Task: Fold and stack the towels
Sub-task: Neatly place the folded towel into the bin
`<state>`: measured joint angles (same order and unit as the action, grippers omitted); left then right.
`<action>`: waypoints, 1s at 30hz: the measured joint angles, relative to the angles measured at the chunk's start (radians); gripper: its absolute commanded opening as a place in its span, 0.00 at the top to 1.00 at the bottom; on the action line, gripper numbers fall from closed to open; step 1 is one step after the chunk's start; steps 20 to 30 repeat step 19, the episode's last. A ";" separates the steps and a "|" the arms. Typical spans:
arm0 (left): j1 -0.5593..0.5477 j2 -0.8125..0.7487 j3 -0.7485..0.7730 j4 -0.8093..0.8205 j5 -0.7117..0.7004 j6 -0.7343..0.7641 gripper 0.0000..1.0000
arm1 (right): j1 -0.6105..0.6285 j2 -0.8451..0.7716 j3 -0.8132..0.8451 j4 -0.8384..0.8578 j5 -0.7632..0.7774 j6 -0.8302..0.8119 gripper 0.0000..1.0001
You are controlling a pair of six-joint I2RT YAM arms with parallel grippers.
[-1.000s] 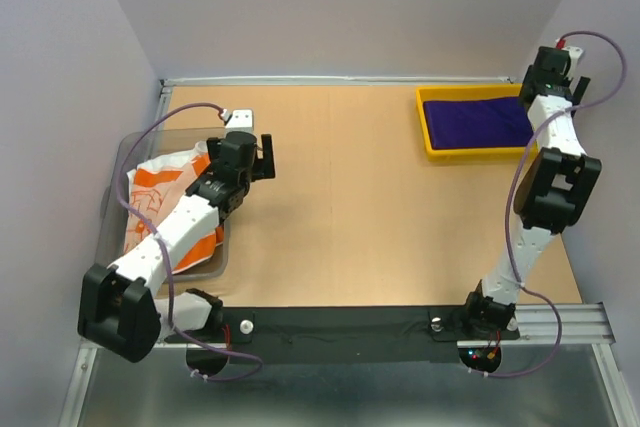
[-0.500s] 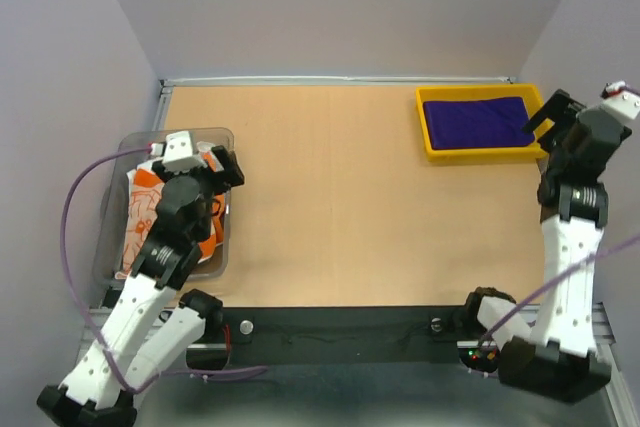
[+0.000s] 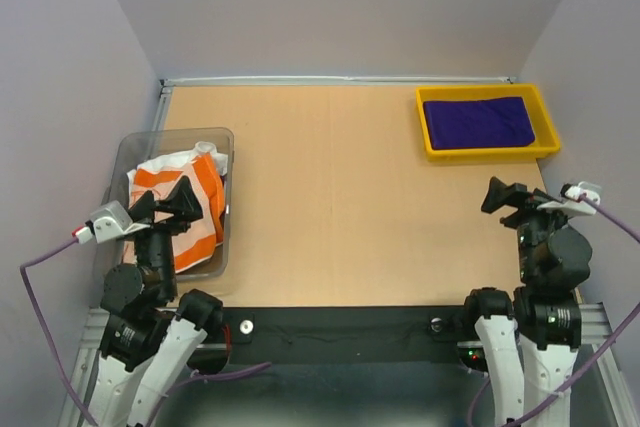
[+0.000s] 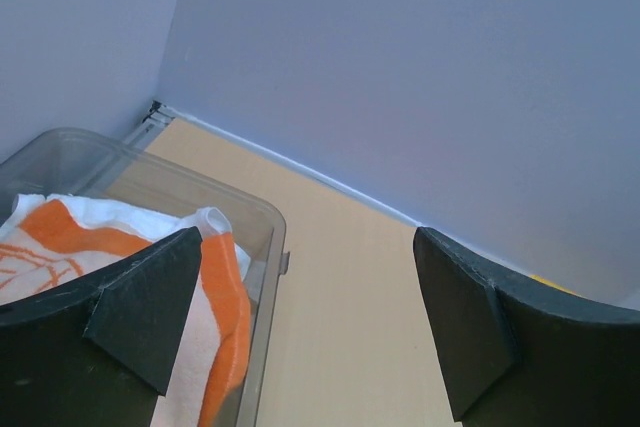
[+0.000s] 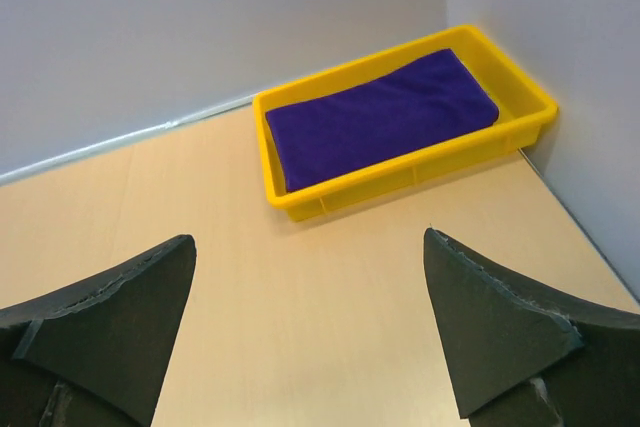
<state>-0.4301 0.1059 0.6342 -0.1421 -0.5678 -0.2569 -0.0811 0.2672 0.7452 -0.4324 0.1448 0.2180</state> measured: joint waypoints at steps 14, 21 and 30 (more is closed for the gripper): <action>0.000 -0.041 -0.046 0.016 -0.039 0.018 0.01 | 0.037 -0.209 -0.095 -0.031 0.013 -0.031 0.00; 0.000 -0.015 -0.046 0.024 -0.043 0.023 0.01 | 0.043 -0.210 -0.097 -0.031 0.009 -0.035 0.00; 0.000 -0.015 -0.046 0.024 -0.043 0.023 0.01 | 0.043 -0.210 -0.097 -0.031 0.009 -0.035 0.00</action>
